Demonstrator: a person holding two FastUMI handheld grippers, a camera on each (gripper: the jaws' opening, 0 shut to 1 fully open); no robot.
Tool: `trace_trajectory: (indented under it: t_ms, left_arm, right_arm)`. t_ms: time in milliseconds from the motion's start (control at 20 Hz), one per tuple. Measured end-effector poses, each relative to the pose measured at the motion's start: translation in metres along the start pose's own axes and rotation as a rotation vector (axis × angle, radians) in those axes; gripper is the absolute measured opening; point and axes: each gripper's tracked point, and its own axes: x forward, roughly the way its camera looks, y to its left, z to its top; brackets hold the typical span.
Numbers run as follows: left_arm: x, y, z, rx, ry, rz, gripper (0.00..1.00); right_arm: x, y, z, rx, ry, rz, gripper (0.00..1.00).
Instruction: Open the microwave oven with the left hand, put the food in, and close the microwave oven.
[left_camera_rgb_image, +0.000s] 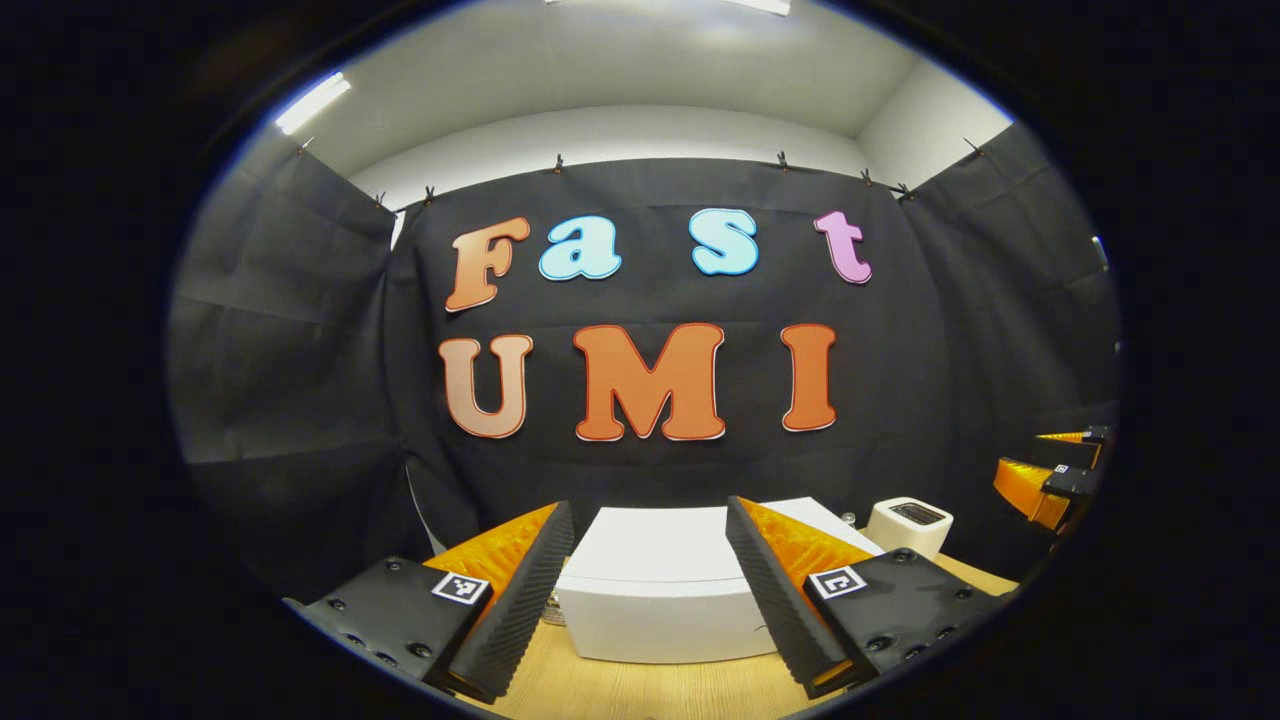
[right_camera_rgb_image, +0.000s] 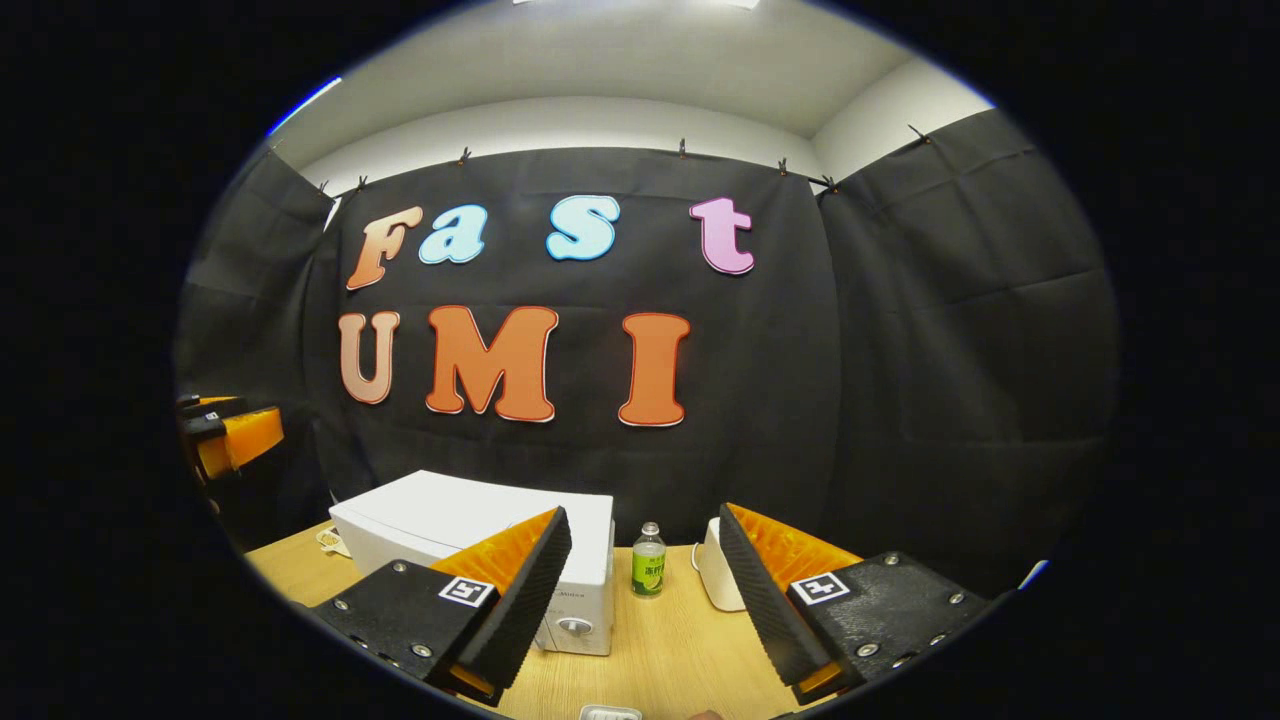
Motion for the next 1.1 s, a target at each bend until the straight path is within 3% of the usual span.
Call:
trace_trajectory:
  t_ms: [250, 400, 700, 750, 800, 850, 900, 1050, 1100]
  left_arm:
    - [-0.002, -0.003, 0.019, -0.013, 0.000, -0.001, 1.00]
    - [-0.006, -0.012, 0.005, 0.003, 0.014, -0.008, 1.00]
    - [-0.001, -0.067, -0.052, 0.003, 0.074, -0.100, 1.00]
    - [0.002, -0.079, -0.064, -0.006, 0.085, -0.117, 0.94]
    - [0.004, -0.095, -0.079, -0.022, 0.114, -0.143, 1.00]
    - [0.006, -0.111, -0.095, -0.041, 0.147, -0.168, 1.00]
    - [0.010, -0.123, -0.109, -0.052, 0.172, -0.185, 0.94]
    - [0.022, -0.151, -0.152, -0.020, 0.232, -0.207, 0.94]
    - [0.026, -0.162, -0.165, -0.008, 0.247, -0.220, 1.00]
  right_arm:
    - [-0.001, -0.001, 0.001, 0.002, 0.009, 0.004, 0.92]
    - [-0.006, -0.003, -0.014, 0.022, 0.044, 0.006, 0.92]
    - [-0.016, -0.028, -0.029, 0.011, 0.049, -0.038, 0.92]
    - [-0.020, -0.034, -0.032, -0.003, 0.053, -0.049, 0.92]
    - [-0.023, -0.041, -0.036, -0.015, 0.056, -0.058, 0.92]
    - [-0.027, -0.048, -0.041, -0.023, 0.068, -0.066, 0.92]
    - [-0.029, -0.054, -0.048, -0.027, 0.079, -0.071, 0.92]
    - [-0.037, -0.073, -0.061, -0.037, 0.101, -0.095, 0.92]
    - [-0.039, -0.079, -0.066, -0.045, 0.109, -0.104, 0.92]
